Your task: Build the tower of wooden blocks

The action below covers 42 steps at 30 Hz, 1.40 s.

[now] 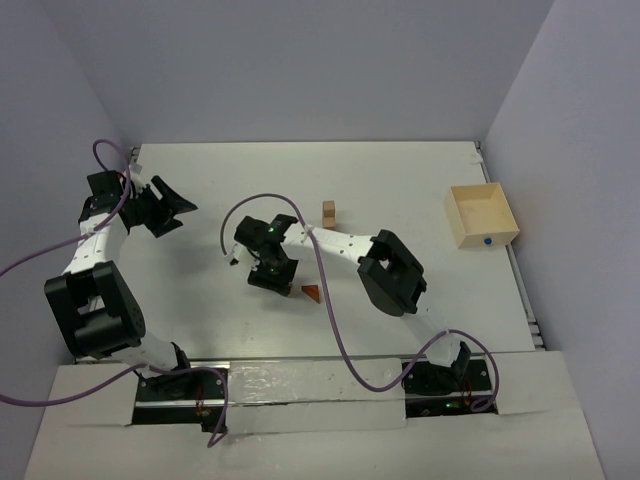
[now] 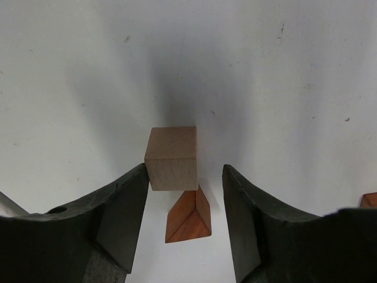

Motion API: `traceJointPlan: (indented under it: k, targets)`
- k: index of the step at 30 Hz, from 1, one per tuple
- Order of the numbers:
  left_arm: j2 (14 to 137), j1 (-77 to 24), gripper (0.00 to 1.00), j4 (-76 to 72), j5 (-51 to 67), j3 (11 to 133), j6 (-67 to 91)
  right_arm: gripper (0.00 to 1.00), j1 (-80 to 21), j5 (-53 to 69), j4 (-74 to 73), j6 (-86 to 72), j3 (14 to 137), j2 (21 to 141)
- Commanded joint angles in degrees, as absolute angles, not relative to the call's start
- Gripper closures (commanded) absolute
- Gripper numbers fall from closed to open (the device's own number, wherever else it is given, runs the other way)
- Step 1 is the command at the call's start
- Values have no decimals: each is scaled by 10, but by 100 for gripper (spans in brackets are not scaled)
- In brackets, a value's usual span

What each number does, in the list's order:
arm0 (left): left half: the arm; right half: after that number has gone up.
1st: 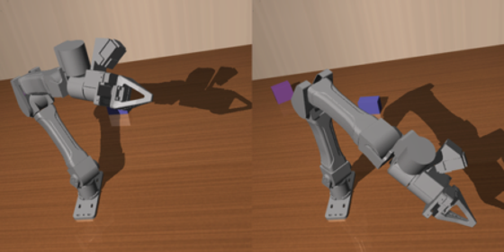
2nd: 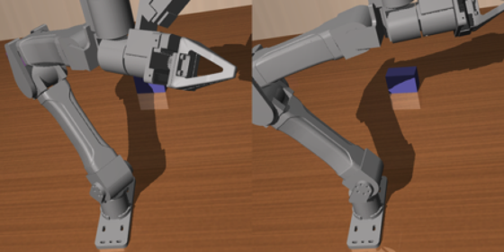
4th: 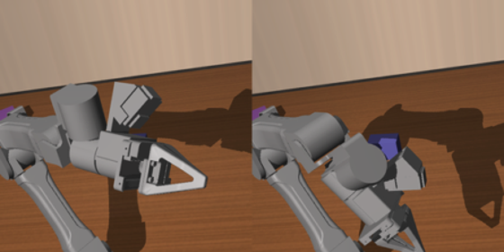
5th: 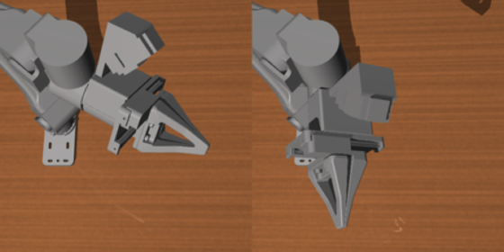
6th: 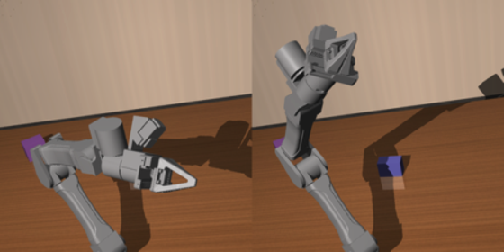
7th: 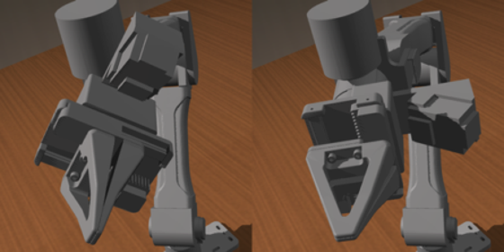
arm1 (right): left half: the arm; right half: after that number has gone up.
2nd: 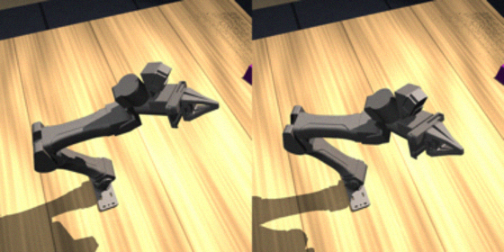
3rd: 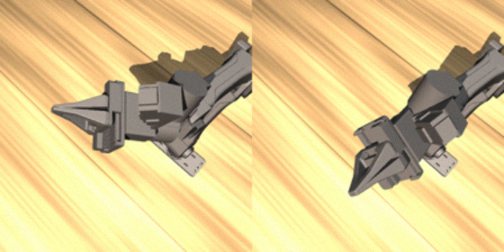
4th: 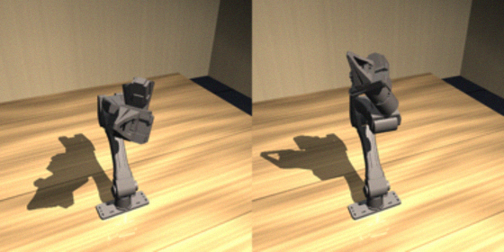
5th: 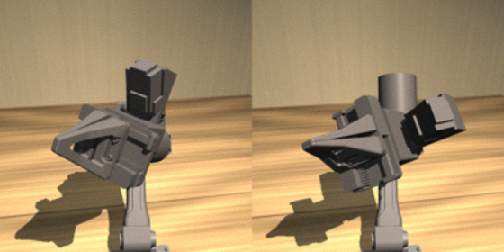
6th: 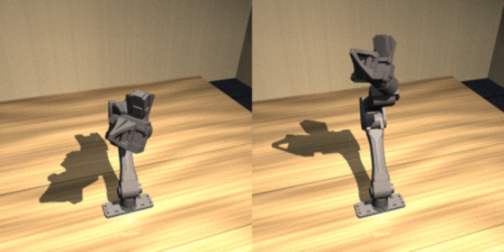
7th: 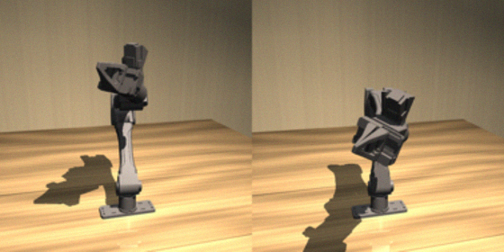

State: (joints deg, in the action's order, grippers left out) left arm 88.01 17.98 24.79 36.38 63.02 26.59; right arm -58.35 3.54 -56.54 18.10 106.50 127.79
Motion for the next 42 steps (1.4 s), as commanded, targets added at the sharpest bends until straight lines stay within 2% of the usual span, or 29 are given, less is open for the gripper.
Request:
traceJointPlan:
  k: [1,13,18,20,29,35,42]
  targets:
    - [879,181,24,232,374,638,269,45,-584,33,-555,187,1069,1278]
    - [881,181,24,232,375,639,270,52,-583,51,-507,170,1002,1226]
    - [880,181,25,232,372,638,269,81,-584,55,-505,157,1003,1210]
    - [879,182,25,235,372,638,268,100,-584,53,-510,140,1008,1187]
    - [881,182,25,232,373,639,272,100,-565,40,-533,60,991,1054]
    - [875,182,25,229,371,635,272,100,-453,86,-584,-50,1013,1041]
    - [879,181,25,230,369,635,273,100,-420,-63,-577,-171,964,1004]
